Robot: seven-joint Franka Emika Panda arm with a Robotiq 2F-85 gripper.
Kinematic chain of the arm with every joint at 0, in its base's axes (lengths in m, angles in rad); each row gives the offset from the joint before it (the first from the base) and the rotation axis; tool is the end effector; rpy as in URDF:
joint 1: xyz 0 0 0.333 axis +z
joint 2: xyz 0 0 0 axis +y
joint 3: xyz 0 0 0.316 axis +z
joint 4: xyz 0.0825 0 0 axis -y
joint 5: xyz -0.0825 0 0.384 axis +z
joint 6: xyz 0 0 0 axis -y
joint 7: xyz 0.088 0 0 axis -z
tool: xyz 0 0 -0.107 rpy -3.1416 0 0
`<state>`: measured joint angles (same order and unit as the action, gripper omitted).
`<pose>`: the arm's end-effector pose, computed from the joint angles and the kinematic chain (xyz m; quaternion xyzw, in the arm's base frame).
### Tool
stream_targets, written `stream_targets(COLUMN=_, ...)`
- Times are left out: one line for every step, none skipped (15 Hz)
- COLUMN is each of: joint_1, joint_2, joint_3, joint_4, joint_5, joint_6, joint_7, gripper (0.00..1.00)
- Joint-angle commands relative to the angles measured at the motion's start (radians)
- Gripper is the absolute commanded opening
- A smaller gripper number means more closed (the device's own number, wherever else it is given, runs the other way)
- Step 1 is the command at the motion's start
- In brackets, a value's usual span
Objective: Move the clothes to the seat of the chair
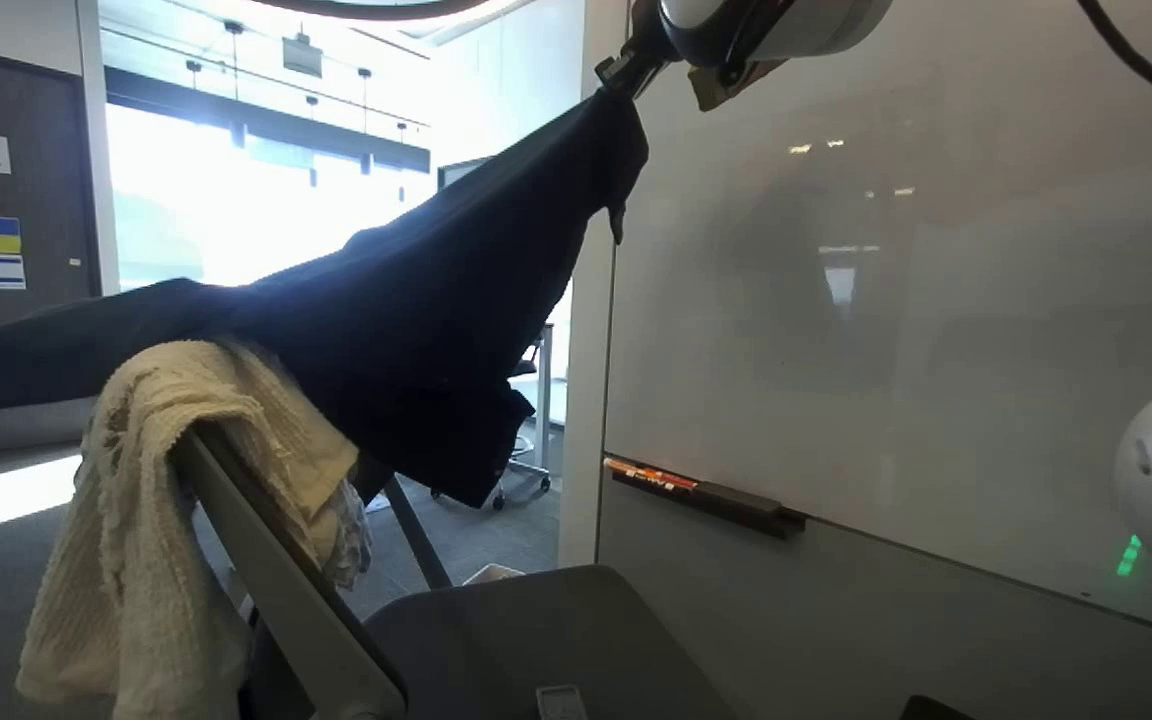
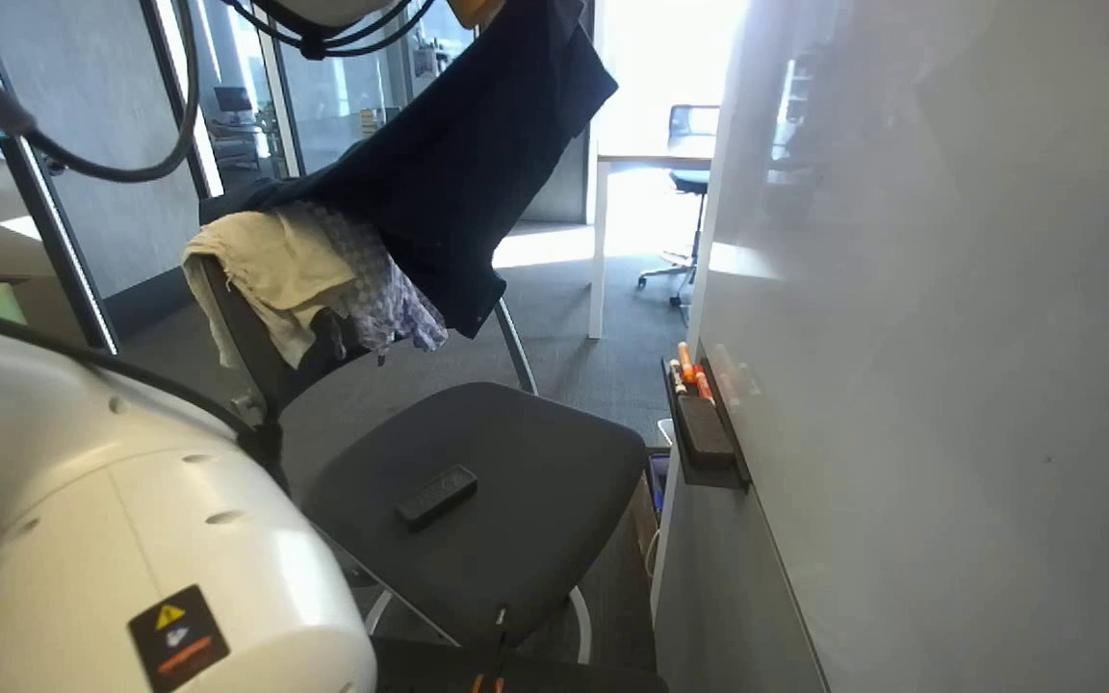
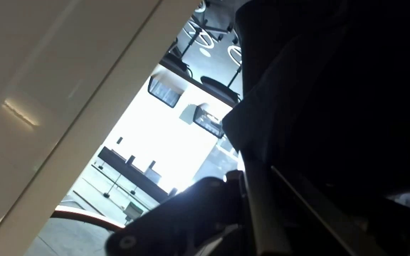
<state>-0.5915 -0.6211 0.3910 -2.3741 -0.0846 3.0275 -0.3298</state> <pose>0.4246 -0.0287 0.6769 0.8022 0.1207 0.5121 0.2823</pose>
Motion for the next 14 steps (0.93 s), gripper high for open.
stream_targets(joint_1=0.049, joint_2=-0.052, joint_3=0.003, joint_4=0.003, joint_5=-0.034, joint_6=-0.243, joint_7=-0.017, gripper=0.05)
stream_targets(joint_1=0.158, joint_2=-0.025, joint_3=-0.071, joint_4=0.005, joint_5=-0.147, joint_6=-0.317, joint_7=0.067, gripper=0.06)
stream_targets(joint_1=0.218, joint_2=-0.013, joint_3=-0.091, joint_4=-0.004, joint_5=-0.148, joint_6=-0.377, joint_7=0.07, gripper=0.06)
stream_targets(joint_1=0.273, joint_2=-0.01, joint_3=-0.11, joint_4=-0.012, joint_5=-0.164, joint_6=-0.45, joint_7=0.079, gripper=0.07)
stream_targets(joint_1=0.319, joint_2=-0.004, joint_3=-0.127, joint_4=-0.03, joint_5=-0.18, joint_6=-0.511, joint_7=0.086, gripper=0.07)
stream_targets(joint_1=0.36, joint_2=0.002, joint_3=-0.143, joint_4=-0.036, joint_5=-0.198, joint_6=-0.581, joint_7=0.087, gripper=0.06)
stream_targets(joint_1=0.356, joint_2=0.059, joint_3=-0.123, joint_4=-0.055, joint_5=-0.251, joint_6=-0.59, joint_7=0.128, gripper=0.04)
stream_targets(joint_1=0.381, joint_2=0.083, joint_3=-0.132, joint_4=-0.062, joint_5=-0.279, joint_6=-0.638, joint_7=0.138, gripper=0.04)
stream_targets(joint_1=0.403, joint_2=0.108, joint_3=-0.142, joint_4=-0.076, joint_5=-0.304, joint_6=-0.676, joint_7=0.145, gripper=0.03)
stream_targets(joint_1=0.424, joint_2=0.141, joint_3=-0.154, joint_4=-0.094, joint_5=-0.322, joint_6=-0.703, joint_7=0.149, gripper=0.04)
stream_targets(joint_1=0.447, joint_2=0.183, joint_3=-0.174, joint_4=-0.106, joint_5=-0.329, joint_6=-0.719, joint_7=0.135, gripper=0.04)
stream_targets(joint_1=0.464, joint_2=0.224, joint_3=-0.187, joint_4=-0.113, joint_5=-0.335, joint_6=-0.745, joint_7=0.131, gripper=0.06)
stream_targets(joint_1=0.482, joint_2=0.262, joint_3=-0.205, joint_4=-0.125, joint_5=-0.336, joint_6=-0.741, joint_7=0.126, gripper=0.06)
stream_targets(joint_1=0.496, joint_2=0.298, joint_3=-0.221, joint_4=-0.134, joint_5=-0.336, joint_6=-0.726, joint_7=0.127, gripper=0.06)
